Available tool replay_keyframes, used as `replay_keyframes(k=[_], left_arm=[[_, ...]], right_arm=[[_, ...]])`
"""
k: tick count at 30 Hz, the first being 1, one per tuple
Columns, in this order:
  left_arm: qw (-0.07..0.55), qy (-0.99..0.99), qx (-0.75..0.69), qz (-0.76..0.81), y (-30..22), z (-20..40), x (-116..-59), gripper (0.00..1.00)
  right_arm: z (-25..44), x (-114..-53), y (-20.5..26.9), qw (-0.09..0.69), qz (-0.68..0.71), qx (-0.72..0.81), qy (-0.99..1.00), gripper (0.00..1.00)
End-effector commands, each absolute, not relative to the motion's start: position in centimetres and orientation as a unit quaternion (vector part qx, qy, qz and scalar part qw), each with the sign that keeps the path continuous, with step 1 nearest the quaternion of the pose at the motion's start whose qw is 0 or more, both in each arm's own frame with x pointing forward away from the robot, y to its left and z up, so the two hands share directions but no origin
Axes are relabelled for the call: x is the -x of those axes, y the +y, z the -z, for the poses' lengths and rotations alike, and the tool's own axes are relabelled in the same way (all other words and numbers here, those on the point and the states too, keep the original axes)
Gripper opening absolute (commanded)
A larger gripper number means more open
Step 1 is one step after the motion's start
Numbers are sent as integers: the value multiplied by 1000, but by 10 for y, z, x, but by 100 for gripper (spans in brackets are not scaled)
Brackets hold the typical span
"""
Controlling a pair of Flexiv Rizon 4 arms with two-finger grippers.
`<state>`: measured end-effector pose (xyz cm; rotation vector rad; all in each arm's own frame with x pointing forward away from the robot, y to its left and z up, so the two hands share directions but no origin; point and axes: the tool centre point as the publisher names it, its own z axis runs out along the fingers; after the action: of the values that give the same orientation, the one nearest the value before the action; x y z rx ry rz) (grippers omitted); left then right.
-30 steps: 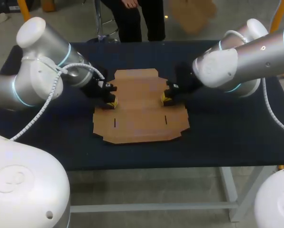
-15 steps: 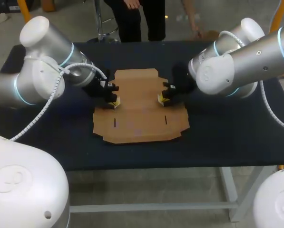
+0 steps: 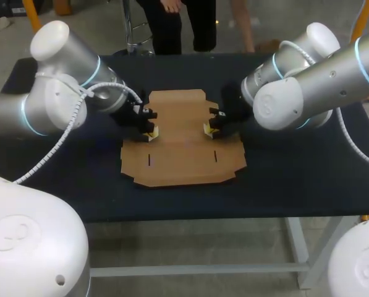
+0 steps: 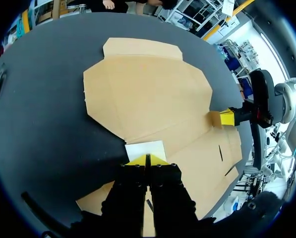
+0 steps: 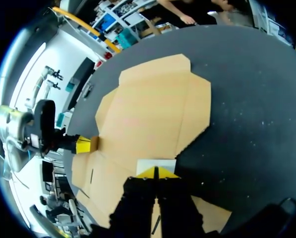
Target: Assemble the packaging by folding the flat box into shape, placing the metal phone stand inside, and closing the box properly
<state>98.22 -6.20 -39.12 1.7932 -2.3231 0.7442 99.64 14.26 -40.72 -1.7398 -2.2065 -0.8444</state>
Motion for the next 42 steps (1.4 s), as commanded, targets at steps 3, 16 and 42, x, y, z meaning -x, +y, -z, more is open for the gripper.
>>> replay_keyframes(k=[3, 16, 42], left_arm=[[48, -769, -593, -236, -69, 393, -985, 0], [36, -768, -599, -224, -74, 400, -987, 0], [35, -759, -622, -189, -71, 409, -988, 0]], right_arm=[[410, -998, 147, 94, 278, 594, -749, 0], [416, -1000, 156, 74, 254, 600, -755, 0], [429, -1004, 149, 74, 219, 629, -742, 0]])
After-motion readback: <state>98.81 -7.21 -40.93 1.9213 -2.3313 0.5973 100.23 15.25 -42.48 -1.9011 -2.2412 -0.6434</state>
